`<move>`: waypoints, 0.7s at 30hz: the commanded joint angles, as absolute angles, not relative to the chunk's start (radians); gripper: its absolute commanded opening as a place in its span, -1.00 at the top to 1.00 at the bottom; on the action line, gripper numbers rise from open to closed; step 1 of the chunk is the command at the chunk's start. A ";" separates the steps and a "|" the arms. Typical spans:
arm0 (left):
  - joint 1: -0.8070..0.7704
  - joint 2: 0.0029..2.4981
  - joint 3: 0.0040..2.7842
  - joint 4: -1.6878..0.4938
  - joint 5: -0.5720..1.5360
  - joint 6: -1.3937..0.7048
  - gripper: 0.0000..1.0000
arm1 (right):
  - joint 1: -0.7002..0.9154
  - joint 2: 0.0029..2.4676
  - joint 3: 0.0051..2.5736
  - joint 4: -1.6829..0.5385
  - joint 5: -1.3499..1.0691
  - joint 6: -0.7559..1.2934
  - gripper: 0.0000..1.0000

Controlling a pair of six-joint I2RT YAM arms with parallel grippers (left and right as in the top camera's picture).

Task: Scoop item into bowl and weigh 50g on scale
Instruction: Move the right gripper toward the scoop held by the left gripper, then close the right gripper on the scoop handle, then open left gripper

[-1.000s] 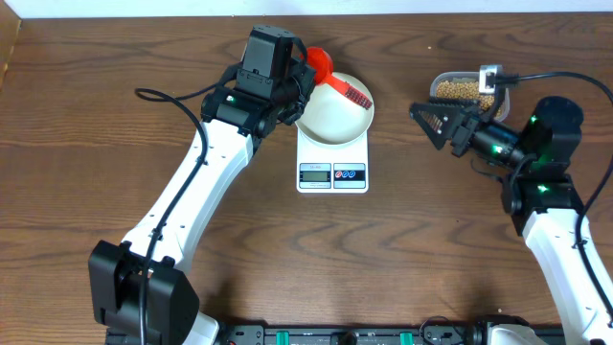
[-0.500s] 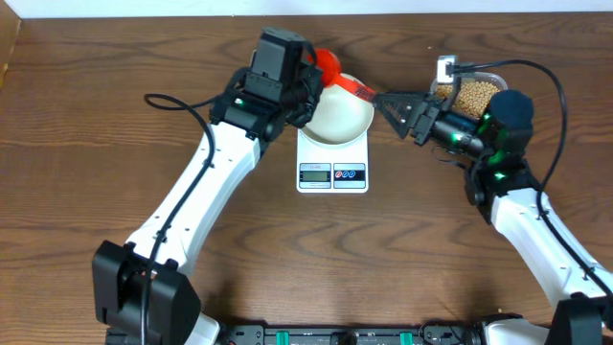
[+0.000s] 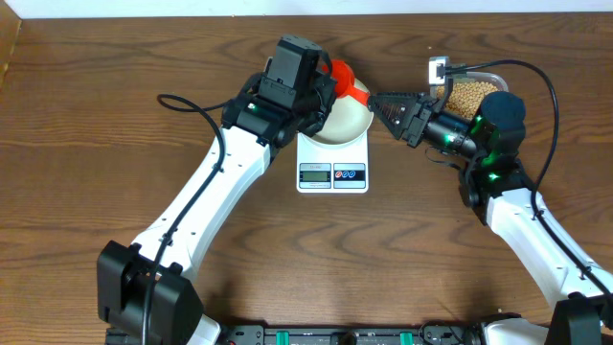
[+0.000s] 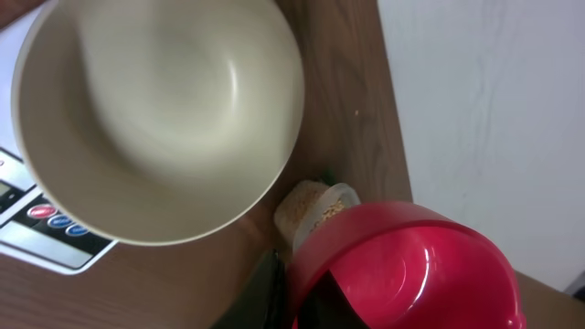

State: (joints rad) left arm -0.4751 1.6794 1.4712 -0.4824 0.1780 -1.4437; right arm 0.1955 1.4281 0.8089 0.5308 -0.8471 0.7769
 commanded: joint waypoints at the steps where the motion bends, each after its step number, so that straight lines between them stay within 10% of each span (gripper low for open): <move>1: -0.486 1.679 1.477 -0.493 0.174 -1.440 0.86 | 0.210 1.436 0.826 0.531 -0.839 0.761 0.25; 21: -0.491 1.679 1.477 -0.519 0.175 -1.426 0.85 | 0.211 1.456 0.826 0.507 -0.840 0.743 0.67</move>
